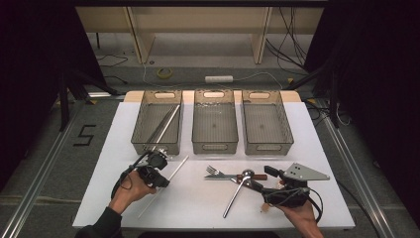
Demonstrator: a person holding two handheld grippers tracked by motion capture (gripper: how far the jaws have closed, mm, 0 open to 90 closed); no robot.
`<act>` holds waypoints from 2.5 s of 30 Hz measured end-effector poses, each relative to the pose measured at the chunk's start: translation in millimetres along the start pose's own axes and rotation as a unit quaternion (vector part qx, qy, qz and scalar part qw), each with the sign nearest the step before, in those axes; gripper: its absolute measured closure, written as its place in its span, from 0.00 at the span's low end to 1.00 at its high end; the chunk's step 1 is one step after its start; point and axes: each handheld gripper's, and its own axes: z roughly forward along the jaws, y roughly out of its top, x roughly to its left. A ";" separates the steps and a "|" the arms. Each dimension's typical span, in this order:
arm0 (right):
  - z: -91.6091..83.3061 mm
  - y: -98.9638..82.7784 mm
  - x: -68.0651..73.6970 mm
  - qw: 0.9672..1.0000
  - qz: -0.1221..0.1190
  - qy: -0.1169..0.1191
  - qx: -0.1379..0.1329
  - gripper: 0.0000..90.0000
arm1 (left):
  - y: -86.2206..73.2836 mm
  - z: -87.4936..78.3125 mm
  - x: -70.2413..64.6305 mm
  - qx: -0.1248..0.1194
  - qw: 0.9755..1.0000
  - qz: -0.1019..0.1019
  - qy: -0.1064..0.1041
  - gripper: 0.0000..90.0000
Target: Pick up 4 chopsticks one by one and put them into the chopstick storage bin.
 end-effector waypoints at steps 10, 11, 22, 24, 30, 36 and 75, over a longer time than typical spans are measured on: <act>0.0 0.1 0.0 1.000 0.000 0.000 0.000 0.33 | 3.3 5.5 -0.6 0.011 1.000 0.010 0.000 0.86; 0.0 0.1 0.2 1.000 -0.001 0.000 0.001 0.33 | 3.5 5.8 -0.7 0.010 1.000 0.008 0.001 0.87; 0.1 0.1 0.4 1.000 -0.002 -0.001 0.001 0.33 | 4.1 6.6 -3.6 0.012 1.000 0.012 0.014 0.91; 0.0 0.1 0.3 1.000 -0.002 -0.001 0.002 0.33 | 4.2 6.6 -4.2 0.011 1.000 0.011 0.017 0.92; -0.1 0.0 0.2 1.000 -0.001 -0.002 0.001 0.33 | 3.4 6.7 -3.6 0.006 1.000 0.007 0.016 0.94; -0.6 0.2 -0.2 1.000 -0.001 -0.001 0.000 0.33 | 1.1 6.1 0.3 -0.002 1.000 0.002 0.002 0.94; -2.8 0.1 -1.1 1.000 0.001 -0.003 -0.003 0.33 | -6.5 -24.9 13.4 -0.068 0.997 0.000 -0.029 0.94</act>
